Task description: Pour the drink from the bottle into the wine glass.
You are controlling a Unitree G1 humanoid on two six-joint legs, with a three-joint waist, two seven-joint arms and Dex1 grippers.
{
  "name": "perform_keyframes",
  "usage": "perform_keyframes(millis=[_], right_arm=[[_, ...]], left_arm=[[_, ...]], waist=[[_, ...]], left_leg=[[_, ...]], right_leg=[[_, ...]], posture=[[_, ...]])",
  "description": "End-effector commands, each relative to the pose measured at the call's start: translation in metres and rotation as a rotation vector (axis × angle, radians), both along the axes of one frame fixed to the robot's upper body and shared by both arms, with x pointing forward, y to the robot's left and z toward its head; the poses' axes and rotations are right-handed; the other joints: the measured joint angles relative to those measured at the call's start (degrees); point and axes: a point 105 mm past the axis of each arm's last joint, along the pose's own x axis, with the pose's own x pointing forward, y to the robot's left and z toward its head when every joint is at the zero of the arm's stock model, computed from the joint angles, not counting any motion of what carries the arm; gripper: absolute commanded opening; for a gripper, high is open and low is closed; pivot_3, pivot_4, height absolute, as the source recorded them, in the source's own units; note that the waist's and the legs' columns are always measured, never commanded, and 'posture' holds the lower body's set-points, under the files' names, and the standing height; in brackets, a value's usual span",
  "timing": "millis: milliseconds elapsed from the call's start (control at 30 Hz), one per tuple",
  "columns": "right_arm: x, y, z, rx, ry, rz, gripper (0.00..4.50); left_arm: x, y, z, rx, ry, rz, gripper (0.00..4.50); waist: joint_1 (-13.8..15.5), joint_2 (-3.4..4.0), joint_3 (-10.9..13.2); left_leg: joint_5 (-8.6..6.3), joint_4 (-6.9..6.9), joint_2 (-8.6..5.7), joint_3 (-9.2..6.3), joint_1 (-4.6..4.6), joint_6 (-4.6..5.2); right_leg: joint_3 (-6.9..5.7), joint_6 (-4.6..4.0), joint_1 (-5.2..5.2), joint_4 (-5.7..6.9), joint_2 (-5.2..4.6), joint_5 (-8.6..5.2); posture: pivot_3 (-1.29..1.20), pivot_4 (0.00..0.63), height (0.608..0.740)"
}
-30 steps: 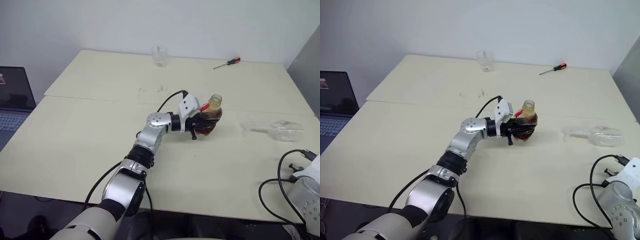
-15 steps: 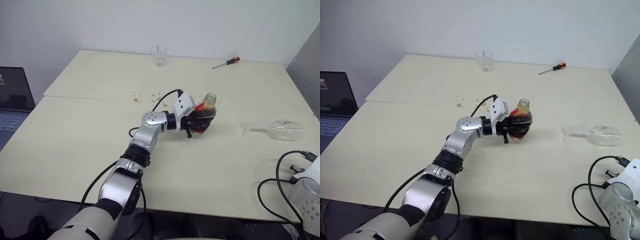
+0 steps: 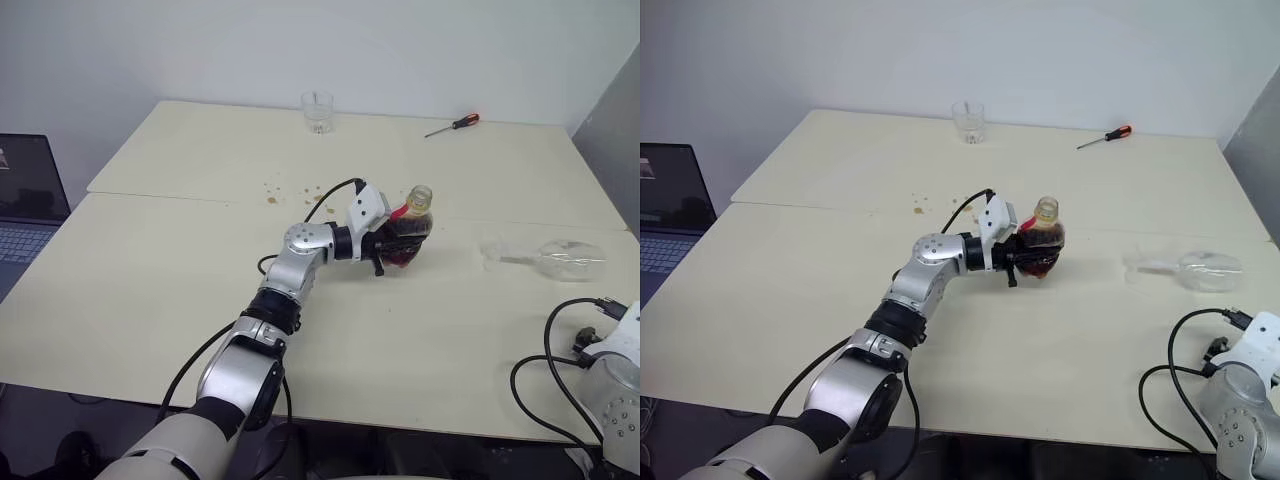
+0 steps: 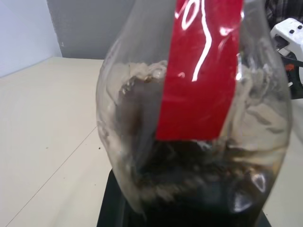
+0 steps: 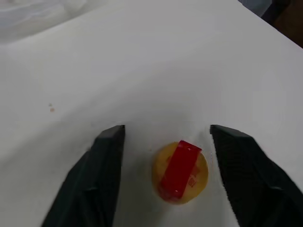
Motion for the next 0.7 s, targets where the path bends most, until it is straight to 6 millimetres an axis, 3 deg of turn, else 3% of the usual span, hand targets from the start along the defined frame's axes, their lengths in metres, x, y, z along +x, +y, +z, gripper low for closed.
perform_keyframes(millis=[33, 233, 367, 400, 433, 500, 533, 700], right_arm=[[-0.002, 0.002, 0.030, -0.078, -0.054, 0.017, 4.50], [-0.003, 0.012, 0.042, -0.159, 0.049, 0.123, 4.50], [0.023, 0.031, 0.067, -0.212, -0.032, 0.273, 4.50], [0.038, 0.053, 0.077, -0.215, -0.080, 0.416, 4.50], [0.054, 0.091, 0.089, -0.209, -0.140, 0.635, 4.50], [0.064, 0.155, 0.104, -0.184, -0.220, 0.981, 4.50], [0.065, 0.174, 0.105, -0.155, -0.228, 1.084, 4.50], [0.070, 0.228, 0.117, -0.121, -0.284, 1.371, 4.50]], left_arm=[[0.000, -0.001, 0.022, -0.054, -0.059, 0.000, 0.64], [0.009, 0.012, 0.025, -0.104, -0.037, 0.070, 0.64], [0.020, 0.031, 0.026, -0.178, -0.002, 0.174, 0.64], [0.026, 0.041, 0.026, -0.200, 0.009, 0.230, 0.64], [0.035, 0.055, 0.026, -0.222, 0.016, 0.311, 0.64], [0.049, 0.079, 0.023, -0.244, 0.014, 0.455, 0.64], [0.054, 0.089, 0.020, -0.242, 0.011, 0.514, 0.64], [0.078, 0.137, 0.019, -0.260, -0.006, 0.788, 0.64]], waist=[[0.0, 0.00, 0.0], [0.0, 0.00, 0.0], [-0.2, 0.01, 0.0], [-0.2, 0.01, 0.0], [-0.6, 0.09, 0.1], [-1.2, 0.10, 0.1], [-1.3, 0.06, 0.1], [-0.2, -0.04, 0.2]], left_leg=[[0.00, 0.00, 0.00, 0.00, 0.00, 0.00], [0.00, 0.01, -0.01, 0.01, -0.04, 0.00], [0.00, 0.02, 0.00, 0.00, -0.02, 0.00], [0.01, 0.02, 0.00, -0.01, -0.01, 0.00], [0.01, 0.03, 0.02, 0.00, 0.00, 0.00], [0.01, 0.06, 0.00, 0.03, 0.09, 0.03], [0.02, 0.06, 0.05, -0.09, 0.11, 0.04], [0.03, 0.06, 0.17, -0.31, -0.06, 0.04]], right_leg=[[0.00, 0.00, 0.00, 0.00, 0.00, 0.00], [0.02, 0.00, -0.05, 0.02, -0.01, 0.00], [0.08, 0.02, -0.09, 0.06, 0.01, 0.02], [0.08, 0.02, -0.10, 0.10, 0.03, 0.02], [0.10, 0.02, -0.12, 0.13, 0.04, 0.02], [0.18, 0.02, -0.20, 0.26, 0.18, 0.10], [0.18, 0.02, -0.20, 0.31, 0.25, 0.09], [-0.12, -0.29, -0.18, 0.31, 0.43, 0.27]], posture=[[0.00, 0.150, 0.740], [0.00, 0.150, 0.740], [0.00, 0.150, 0.740], [0.00, 0.150, 0.740], [0.00, 0.150, 0.740], [0.00, 0.150, 0.740], [0.00, 0.150, 0.740], [0.00, 0.150, 0.740]])
